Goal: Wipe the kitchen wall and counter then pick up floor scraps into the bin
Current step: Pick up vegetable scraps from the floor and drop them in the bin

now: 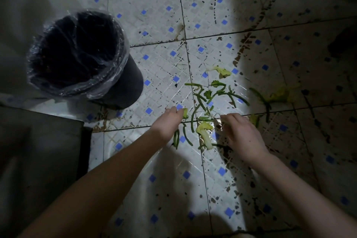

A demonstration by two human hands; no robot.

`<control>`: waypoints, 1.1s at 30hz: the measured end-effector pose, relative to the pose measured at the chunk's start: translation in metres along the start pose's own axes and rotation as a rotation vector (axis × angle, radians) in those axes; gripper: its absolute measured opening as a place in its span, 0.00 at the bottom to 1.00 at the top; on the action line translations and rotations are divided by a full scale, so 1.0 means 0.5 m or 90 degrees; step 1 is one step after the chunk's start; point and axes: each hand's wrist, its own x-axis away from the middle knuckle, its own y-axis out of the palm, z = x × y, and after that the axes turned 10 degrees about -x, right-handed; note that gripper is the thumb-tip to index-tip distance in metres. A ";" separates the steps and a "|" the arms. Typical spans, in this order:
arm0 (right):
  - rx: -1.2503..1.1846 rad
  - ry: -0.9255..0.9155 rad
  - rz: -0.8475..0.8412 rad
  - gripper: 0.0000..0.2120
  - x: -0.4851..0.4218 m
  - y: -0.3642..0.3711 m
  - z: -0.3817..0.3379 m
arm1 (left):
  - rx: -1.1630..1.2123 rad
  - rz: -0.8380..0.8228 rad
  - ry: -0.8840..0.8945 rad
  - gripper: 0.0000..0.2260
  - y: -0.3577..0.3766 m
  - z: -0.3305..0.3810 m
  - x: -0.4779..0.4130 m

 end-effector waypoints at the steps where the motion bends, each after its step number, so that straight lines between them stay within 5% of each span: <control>1: 0.000 -0.005 0.000 0.18 0.000 -0.001 -0.004 | -0.006 0.001 0.002 0.21 -0.002 0.001 0.002; 21: 0.032 -0.094 -0.091 0.10 -0.028 0.121 -0.137 | -0.002 -0.003 -0.083 0.13 -0.051 -0.080 0.133; 28: 0.077 -0.005 -0.086 0.23 -0.051 0.179 -0.172 | -0.016 0.033 -0.066 0.12 -0.031 -0.117 0.178; 33: 0.038 -0.056 -0.109 0.14 -0.060 0.210 -0.201 | -0.003 0.037 -0.073 0.13 -0.036 -0.130 0.202</control>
